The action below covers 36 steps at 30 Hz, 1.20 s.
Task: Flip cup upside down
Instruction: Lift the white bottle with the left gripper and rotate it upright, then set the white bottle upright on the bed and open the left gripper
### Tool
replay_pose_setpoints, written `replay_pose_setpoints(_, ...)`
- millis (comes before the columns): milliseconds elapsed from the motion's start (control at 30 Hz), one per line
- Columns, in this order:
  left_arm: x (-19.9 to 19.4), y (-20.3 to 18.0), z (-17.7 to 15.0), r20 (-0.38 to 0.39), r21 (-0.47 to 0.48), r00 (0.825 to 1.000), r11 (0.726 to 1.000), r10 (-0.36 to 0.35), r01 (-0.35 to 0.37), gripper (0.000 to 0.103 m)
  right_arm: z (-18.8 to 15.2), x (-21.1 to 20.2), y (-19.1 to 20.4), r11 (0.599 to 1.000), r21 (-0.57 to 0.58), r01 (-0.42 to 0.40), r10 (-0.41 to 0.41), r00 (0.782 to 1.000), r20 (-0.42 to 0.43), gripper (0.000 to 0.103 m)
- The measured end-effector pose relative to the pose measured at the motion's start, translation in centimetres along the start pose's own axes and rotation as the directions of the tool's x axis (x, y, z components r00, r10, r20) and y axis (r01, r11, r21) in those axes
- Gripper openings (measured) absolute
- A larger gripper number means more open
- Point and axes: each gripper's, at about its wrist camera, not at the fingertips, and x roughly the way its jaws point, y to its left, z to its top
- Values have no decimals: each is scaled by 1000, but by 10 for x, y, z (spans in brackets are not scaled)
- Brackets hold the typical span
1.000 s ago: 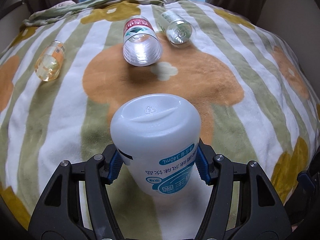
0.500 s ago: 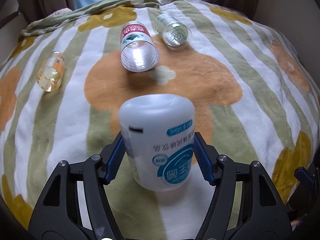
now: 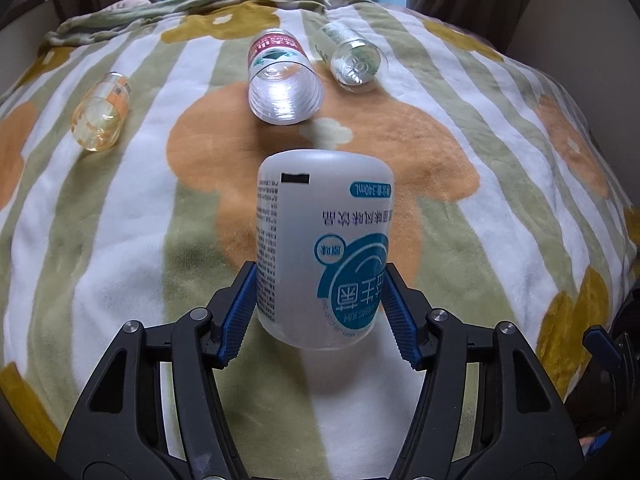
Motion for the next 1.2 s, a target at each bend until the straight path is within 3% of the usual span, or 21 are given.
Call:
replay_pose_setpoints(333, -2, 2, -16, -14, -4, 1000, 1000, -17, 17, 57, 0, 4, 5, 1000, -9, -8, 8, 1000, -12, 103)
replay_pose_setpoints(533, -6, -3, -16, 4, 45, 1000, 999, 1, -1, 61, 1, 6, 8, 1000, -15, -9, 9, 1000, -14, 103)
replay_pose_setpoints(567, -8, -4, -16, 7, 54, 1000, 999, 5, -5, 63, 1, 6, 8, 1000, -17, -8, 8, 1000, -14, 103)
replay_pose_setpoints(600, -9, -5, -16, 13, 59, 1000, 998, 11, -12, 75, 1, 6, 9, 1000, -18, -8, 8, 1000, -15, 103)
replay_pose_setpoints(633, -11, -6, -17, 22, 60, 1000, 998, 20, -21, 93, 1, 6, 10, 1000, -19, -8, 8, 1000, -16, 103)
replay_pose_setpoints(700, -18, -4, -17, 57, 48, 998, 999, 17, -20, 103, 1, 6, 11, 1000, -22, -7, 7, 1000, -17, 103)
replay_pose_setpoints(967, -40, -1, -14, 86, 66, 996, 998, -1, -4, 103, 6, 0, 20, 999, -38, 12, -13, 1000, -14, 103)
replay_pose_setpoints(1200, -109, 6, -8, 222, 93, 975, 996, -14, -7, 103, 29, -16, 40, 996, -76, 39, -37, 999, 19, 103)
